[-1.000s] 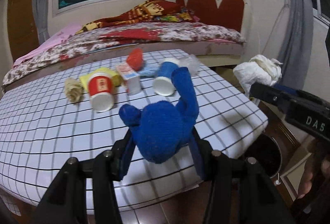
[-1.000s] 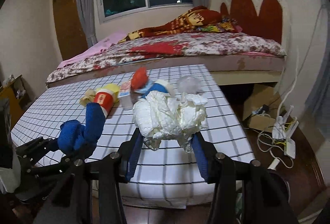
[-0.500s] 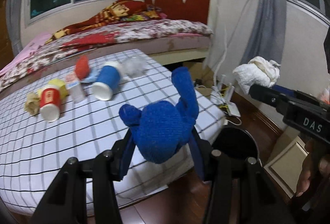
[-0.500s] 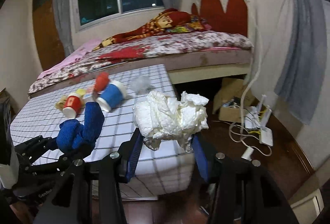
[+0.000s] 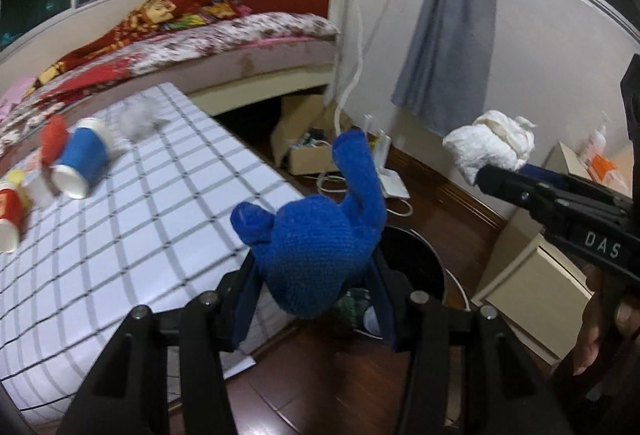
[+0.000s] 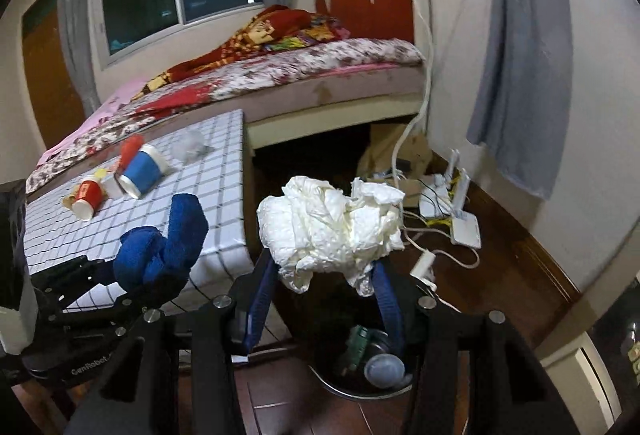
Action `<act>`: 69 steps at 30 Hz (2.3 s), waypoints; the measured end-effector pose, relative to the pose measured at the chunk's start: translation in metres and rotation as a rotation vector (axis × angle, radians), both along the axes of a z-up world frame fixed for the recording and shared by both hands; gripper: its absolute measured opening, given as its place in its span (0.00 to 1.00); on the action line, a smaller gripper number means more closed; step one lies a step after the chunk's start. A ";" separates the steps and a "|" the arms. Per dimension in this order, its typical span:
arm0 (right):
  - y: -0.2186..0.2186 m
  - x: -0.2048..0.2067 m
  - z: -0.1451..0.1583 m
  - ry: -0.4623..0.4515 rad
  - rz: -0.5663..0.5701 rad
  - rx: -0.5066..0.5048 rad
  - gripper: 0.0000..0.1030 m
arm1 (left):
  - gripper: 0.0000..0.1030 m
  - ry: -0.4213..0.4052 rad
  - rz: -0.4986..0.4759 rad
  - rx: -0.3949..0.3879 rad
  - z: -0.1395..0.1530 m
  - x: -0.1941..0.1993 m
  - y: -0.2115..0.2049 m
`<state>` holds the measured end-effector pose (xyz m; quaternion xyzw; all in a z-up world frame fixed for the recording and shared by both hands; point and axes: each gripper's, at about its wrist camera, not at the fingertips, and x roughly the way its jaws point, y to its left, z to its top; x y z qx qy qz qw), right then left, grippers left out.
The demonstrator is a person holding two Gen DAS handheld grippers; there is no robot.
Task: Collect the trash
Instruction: 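Carry the plush toy and tissue wad over the bin and release them, then move both tools back to the table toward the paper cups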
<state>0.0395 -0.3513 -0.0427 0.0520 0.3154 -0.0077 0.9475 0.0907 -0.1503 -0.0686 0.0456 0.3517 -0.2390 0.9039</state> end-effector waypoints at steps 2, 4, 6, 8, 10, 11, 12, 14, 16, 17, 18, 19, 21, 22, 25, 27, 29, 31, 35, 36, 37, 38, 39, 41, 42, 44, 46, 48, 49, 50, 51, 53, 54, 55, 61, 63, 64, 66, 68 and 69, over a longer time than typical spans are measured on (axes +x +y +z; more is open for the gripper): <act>-0.013 0.000 -0.008 0.022 -0.013 0.005 0.49 | 0.50 0.018 -0.017 0.002 -0.007 0.000 -0.014; -0.024 0.002 -0.019 0.051 -0.021 0.006 0.49 | 0.50 0.040 -0.030 0.006 -0.015 0.004 -0.025; -0.035 0.006 -0.032 0.087 -0.024 0.010 0.49 | 0.50 0.063 -0.045 0.012 -0.025 0.007 -0.037; -0.042 0.012 -0.044 0.119 -0.025 0.011 0.49 | 0.50 0.089 -0.059 0.019 -0.036 0.012 -0.048; -0.053 0.019 -0.059 0.156 -0.031 0.017 0.49 | 0.50 0.123 -0.072 0.023 -0.048 0.017 -0.058; -0.056 0.023 -0.066 0.175 -0.029 0.024 0.49 | 0.50 0.144 -0.076 0.028 -0.055 0.020 -0.063; -0.061 0.027 -0.074 0.196 -0.032 0.026 0.49 | 0.50 0.158 -0.077 0.034 -0.059 0.021 -0.066; -0.064 0.034 -0.086 0.221 -0.029 0.035 0.49 | 0.50 0.190 -0.077 0.029 -0.070 0.026 -0.071; -0.066 0.041 -0.097 0.249 -0.020 0.039 0.49 | 0.50 0.214 -0.074 0.036 -0.077 0.030 -0.075; -0.066 0.045 -0.102 0.259 -0.018 0.039 0.49 | 0.50 0.222 -0.073 0.038 -0.081 0.032 -0.077; -0.068 0.049 -0.107 0.272 -0.012 0.045 0.49 | 0.51 0.226 -0.072 0.041 -0.084 0.033 -0.079; -0.069 0.052 -0.110 0.278 -0.011 0.048 0.49 | 0.51 0.229 -0.073 0.041 -0.086 0.033 -0.080; -0.074 0.059 -0.116 0.290 -0.010 0.057 0.49 | 0.52 0.231 -0.077 0.035 -0.088 0.034 -0.083; -0.078 0.063 -0.119 0.293 -0.009 0.071 0.50 | 0.53 0.230 -0.075 0.036 -0.090 0.036 -0.083; -0.087 0.076 -0.125 0.311 -0.016 0.108 0.50 | 0.57 0.242 -0.086 0.034 -0.094 0.042 -0.087; -0.089 0.087 -0.130 0.337 0.004 0.127 0.51 | 0.59 0.249 -0.097 0.031 -0.099 0.048 -0.095; -0.094 0.095 -0.136 0.369 -0.003 0.151 0.64 | 0.81 0.247 -0.086 0.035 -0.101 0.053 -0.099; -0.101 0.096 -0.135 0.364 -0.049 0.124 0.82 | 0.85 0.235 -0.076 0.058 -0.100 0.054 -0.100; -0.117 0.085 -0.127 0.337 -0.102 0.160 0.85 | 0.96 0.200 -0.047 0.085 -0.097 0.046 -0.093; -0.118 0.083 -0.126 0.336 -0.104 0.157 0.87 | 0.97 0.197 -0.041 0.087 -0.097 0.045 -0.092; -0.117 0.080 -0.127 0.343 -0.107 0.152 0.88 | 0.97 0.202 -0.032 0.090 -0.098 0.044 -0.090; -0.117 0.079 -0.127 0.348 -0.112 0.145 0.88 | 0.97 0.204 -0.027 0.090 -0.098 0.046 -0.090; -0.115 0.076 -0.126 0.348 -0.119 0.136 0.88 | 0.97 0.200 -0.025 0.087 -0.097 0.044 -0.089; -0.113 0.071 -0.122 0.336 -0.123 0.126 0.91 | 0.97 0.190 -0.022 0.088 -0.094 0.041 -0.088; -0.112 0.068 -0.120 0.329 -0.129 0.116 0.95 | 0.97 0.186 -0.023 0.087 -0.092 0.042 -0.088; -0.112 0.063 -0.116 0.314 -0.136 0.110 0.96 | 0.97 0.173 -0.024 0.081 -0.087 0.040 -0.087; -0.111 0.057 -0.110 0.299 -0.148 0.101 0.97 | 0.97 0.163 -0.025 0.075 -0.082 0.038 -0.085; -0.110 0.052 -0.105 0.289 -0.153 0.095 0.97 | 0.97 0.149 -0.024 0.066 -0.075 0.035 -0.082; -0.108 0.048 -0.101 0.281 -0.155 0.091 0.97 | 0.97 0.142 -0.023 0.064 -0.071 0.033 -0.081; -0.107 0.046 -0.099 0.277 -0.156 0.088 0.98 | 0.97 0.135 -0.022 0.061 -0.067 0.031 -0.079; -0.105 0.044 -0.096 0.274 -0.155 0.083 0.98 | 0.97 0.125 -0.019 0.058 -0.063 0.029 -0.078; -0.099 0.039 -0.088 0.257 -0.151 0.072 0.98 | 0.97 0.103 -0.011 0.054 -0.054 0.025 -0.073; -0.095 0.037 -0.084 0.248 -0.149 0.064 0.98 | 0.97 0.093 -0.007 0.050 -0.050 0.023 -0.071; -0.091 0.035 -0.080 0.238 -0.148 0.055 0.98 | 0.97 0.081 -0.002 0.048 -0.045 0.020 -0.067; -0.071 0.030 -0.055 0.188 -0.133 0.035 0.99 | 0.97 0.037 0.039 0.041 -0.025 0.015 -0.042; -0.061 0.031 -0.047 0.174 -0.121 0.025 0.99 | 0.97 0.026 0.057 0.040 -0.021 0.014 -0.032; -0.055 0.033 -0.043 0.170 -0.113 0.021 0.99 | 0.97 0.020 0.068 0.039 -0.018 0.014 -0.027; -0.042 0.035 -0.037 0.158 -0.091 0.014 0.99 | 0.97 0.008 0.092 0.037 -0.013 0.014 -0.014; -0.026 0.039 -0.030 0.145 -0.063 0.004 0.99 | 0.97 -0.003 0.118 0.036 -0.008 0.013 0.001; -0.015 0.042 -0.026 0.138 -0.040 -0.001 0.99 | 0.97 -0.010 0.132 0.035 -0.005 0.013 0.010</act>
